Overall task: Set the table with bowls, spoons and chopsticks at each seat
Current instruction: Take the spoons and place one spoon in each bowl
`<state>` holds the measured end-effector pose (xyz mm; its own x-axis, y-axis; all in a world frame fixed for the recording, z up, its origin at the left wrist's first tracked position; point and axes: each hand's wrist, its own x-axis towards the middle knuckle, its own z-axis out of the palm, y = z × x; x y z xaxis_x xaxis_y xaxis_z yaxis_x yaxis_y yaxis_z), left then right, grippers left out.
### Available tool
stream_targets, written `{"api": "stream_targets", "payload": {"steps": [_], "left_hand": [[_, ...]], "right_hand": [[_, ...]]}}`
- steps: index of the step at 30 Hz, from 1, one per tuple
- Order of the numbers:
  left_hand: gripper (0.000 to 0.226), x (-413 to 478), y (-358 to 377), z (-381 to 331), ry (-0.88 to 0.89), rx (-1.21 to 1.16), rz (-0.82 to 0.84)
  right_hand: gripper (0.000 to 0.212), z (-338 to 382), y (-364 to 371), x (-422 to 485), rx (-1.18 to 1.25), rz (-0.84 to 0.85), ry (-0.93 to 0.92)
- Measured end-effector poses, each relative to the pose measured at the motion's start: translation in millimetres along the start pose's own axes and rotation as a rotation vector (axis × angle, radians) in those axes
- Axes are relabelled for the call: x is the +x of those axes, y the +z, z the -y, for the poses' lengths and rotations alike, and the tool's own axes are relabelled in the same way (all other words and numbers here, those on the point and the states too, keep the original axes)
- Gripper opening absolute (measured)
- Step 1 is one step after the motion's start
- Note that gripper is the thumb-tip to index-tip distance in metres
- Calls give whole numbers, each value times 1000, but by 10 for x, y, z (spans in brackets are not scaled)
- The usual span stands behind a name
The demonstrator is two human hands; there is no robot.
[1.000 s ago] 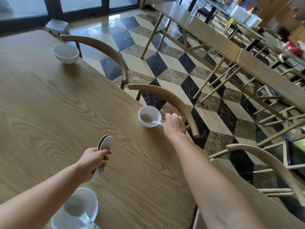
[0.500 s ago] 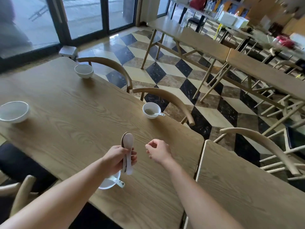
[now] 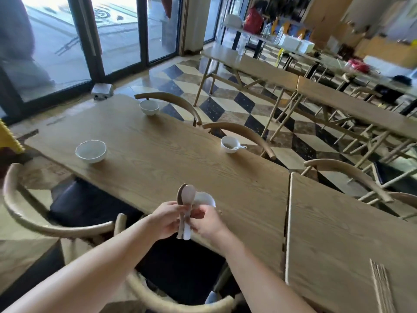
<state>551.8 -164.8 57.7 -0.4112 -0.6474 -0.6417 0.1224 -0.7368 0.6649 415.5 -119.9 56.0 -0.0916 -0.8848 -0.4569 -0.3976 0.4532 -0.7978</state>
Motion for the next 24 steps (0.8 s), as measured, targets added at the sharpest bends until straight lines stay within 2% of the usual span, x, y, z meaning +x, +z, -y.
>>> {"api": "stream_targets", "payload": {"steps": [6,11,17,24], "left_hand": [[14,-762,-918,137,0,-5,-59],[13,-1249,-1635,88,-11,37,-205],[21,-1542,-2273,-35,-2,-117,-286],[21,-1480,-2792,-186,-18,-176,-416]], "right_hand": [[12,377,1112,-499,-89,-1,-20],[22,782,1795,-624,-359,27,-135],[16,1102,2306,-503,-620,52,-290],[9,1360,2550,-56,-965,36,-442]]}}
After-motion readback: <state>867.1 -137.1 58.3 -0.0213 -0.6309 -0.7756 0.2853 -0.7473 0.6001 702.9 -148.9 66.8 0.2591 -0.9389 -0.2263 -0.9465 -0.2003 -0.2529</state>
